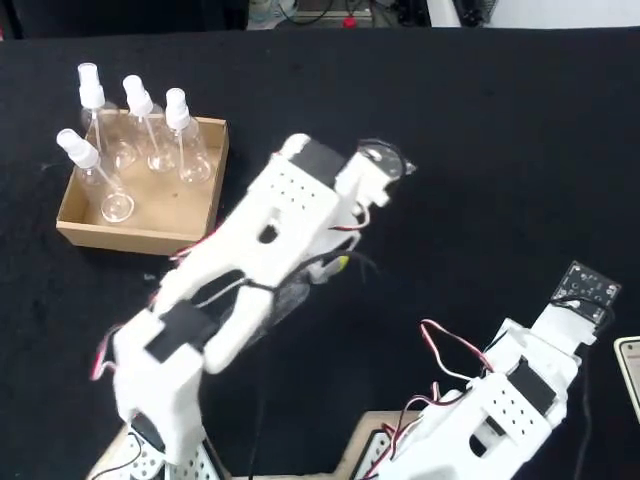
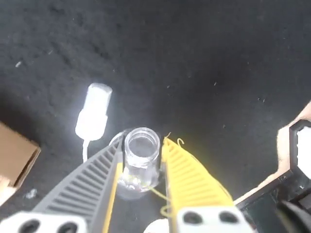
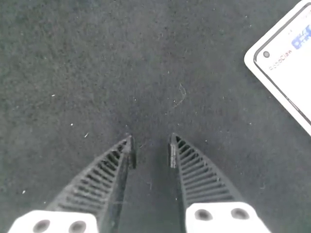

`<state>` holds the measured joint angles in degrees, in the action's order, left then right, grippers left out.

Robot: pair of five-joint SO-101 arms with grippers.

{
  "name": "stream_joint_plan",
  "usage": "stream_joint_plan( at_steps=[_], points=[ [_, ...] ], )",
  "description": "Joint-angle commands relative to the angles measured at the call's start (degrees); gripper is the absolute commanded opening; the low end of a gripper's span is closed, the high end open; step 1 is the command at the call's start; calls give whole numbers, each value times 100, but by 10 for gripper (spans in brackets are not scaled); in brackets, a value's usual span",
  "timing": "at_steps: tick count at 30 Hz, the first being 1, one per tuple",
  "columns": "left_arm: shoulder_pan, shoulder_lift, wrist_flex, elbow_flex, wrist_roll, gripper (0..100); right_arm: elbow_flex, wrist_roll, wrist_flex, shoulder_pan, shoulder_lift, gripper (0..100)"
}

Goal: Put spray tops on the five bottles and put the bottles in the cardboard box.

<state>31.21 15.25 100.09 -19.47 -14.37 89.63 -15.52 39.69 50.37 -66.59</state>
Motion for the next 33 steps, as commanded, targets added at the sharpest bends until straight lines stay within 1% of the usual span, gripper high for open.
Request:
stream_joint_plan(
  at_steps=[1, 3, 6, 7, 10, 14, 17, 21, 24, 29, 33],
  points=[
    [-251, -1213, -387, 998, -18, 110, -4, -70, -79, 88, -136, 119],
    [-338, -1521, -844, 1807, -18, 137, 31, -70, -114, 88, -136, 119],
    [-391, -1916, -1741, 3116, -9, 248, 40, -70, -114, 88, -136, 119],
    [-391, -2048, -1987, 3459, -9, 266, 40, -70, -114, 88, -136, 119],
    [-391, -2637, -2409, 4101, -9, 255, 48, -70, -114, 88, -136, 119],
    [-409, -3543, -2391, 4418, -44, 254, 48, -70, -114, 88, -136, 119],
    [-593, -3938, -2365, 4752, -70, 261, 48, -70, -114, 88, -136, 119],
    [-875, -3947, -2514, 5191, -651, 321, 48, -70, -114, 88, -136, 119],
    [-927, -3877, -2725, 5288, -1090, 321, 48, -70, -114, 88, -136, 119],
    [-1095, -3481, -3543, 5288, -1160, 321, 48, -70, -114, 88, -136, 119],
    [-901, -2848, -3692, 5279, -1178, 321, 48, -70, -114, 88, -136, 119]
  ],
)
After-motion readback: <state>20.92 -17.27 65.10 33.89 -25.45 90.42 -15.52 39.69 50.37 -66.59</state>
